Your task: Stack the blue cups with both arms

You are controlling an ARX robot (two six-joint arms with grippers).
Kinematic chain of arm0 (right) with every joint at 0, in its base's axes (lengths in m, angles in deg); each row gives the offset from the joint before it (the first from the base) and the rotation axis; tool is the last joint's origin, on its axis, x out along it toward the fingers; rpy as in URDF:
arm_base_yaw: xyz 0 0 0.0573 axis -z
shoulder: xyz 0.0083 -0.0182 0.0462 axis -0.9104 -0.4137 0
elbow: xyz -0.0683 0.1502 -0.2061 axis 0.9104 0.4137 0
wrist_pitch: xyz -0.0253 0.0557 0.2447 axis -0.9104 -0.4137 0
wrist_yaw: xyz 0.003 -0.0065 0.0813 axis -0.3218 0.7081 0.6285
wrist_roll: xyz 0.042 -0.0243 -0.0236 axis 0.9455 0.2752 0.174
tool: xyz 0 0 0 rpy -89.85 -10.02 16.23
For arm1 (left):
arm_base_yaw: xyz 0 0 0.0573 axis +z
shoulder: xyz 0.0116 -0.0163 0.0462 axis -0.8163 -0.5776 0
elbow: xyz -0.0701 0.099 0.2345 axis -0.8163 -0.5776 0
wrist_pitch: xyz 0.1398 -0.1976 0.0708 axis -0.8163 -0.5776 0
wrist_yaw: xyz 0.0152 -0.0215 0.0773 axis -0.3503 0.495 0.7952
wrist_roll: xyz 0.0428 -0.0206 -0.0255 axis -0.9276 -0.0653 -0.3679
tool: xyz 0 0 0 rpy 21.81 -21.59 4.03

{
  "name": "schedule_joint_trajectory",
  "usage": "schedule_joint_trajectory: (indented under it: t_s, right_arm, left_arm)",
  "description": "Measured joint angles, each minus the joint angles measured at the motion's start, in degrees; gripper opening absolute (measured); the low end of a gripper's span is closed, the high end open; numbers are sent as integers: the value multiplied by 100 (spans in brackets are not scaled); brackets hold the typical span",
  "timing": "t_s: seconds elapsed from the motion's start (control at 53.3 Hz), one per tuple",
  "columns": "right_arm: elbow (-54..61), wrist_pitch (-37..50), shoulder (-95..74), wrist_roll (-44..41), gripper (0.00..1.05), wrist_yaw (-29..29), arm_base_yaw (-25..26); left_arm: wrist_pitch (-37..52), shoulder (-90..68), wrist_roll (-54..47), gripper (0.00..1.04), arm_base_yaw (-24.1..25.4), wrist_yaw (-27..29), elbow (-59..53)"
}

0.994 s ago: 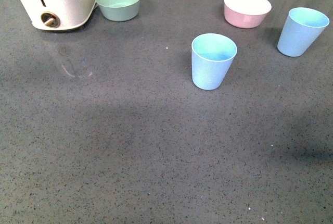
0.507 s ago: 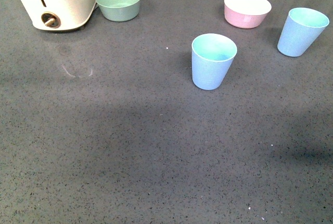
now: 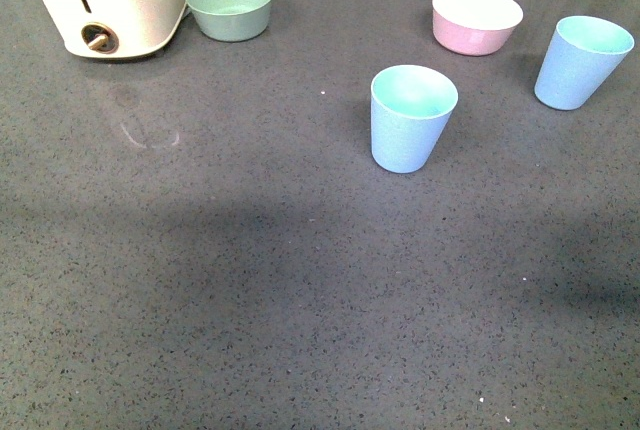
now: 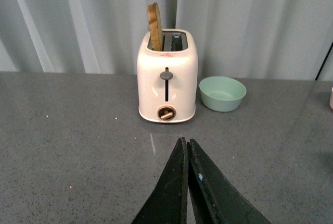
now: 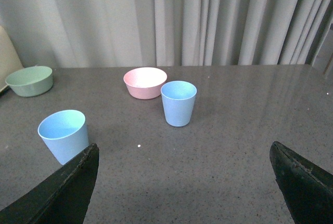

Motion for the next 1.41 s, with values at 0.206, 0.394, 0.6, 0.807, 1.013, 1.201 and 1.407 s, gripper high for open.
schedule_joint_trajectory:
  t_s: [0.206,0.394,0.6,0.807,1.013,1.201,1.407]
  right_arm:
    - [0,0,0,0,96,-2,0]
    - [0,0,0,0,96,-2,0]
    - [0,0,0,0,96,0,0]
    - [0,0,0,-2,96,-2,0]
    - [0,0,0,0,96,0,0]
    - [0,0,0,0,96,0,0]
    - [0,0,0,0,96,-2,0]
  left_arm:
    - [-726,892,-7,2,498,-560,-251]
    - [-1633,1937,-9,2,599,-603,-343]
    - [-2291,2664,-11,2,599,-605,-345]
    - [-3082,3493,-11,2,599,-608,-348]
    - [-3504,3923,-9,2,601,-605,-348]
    - [-3899,4319,-11,2,599,-605,-348]
    - [-4170,4590,-11,2,599,-605,-348]
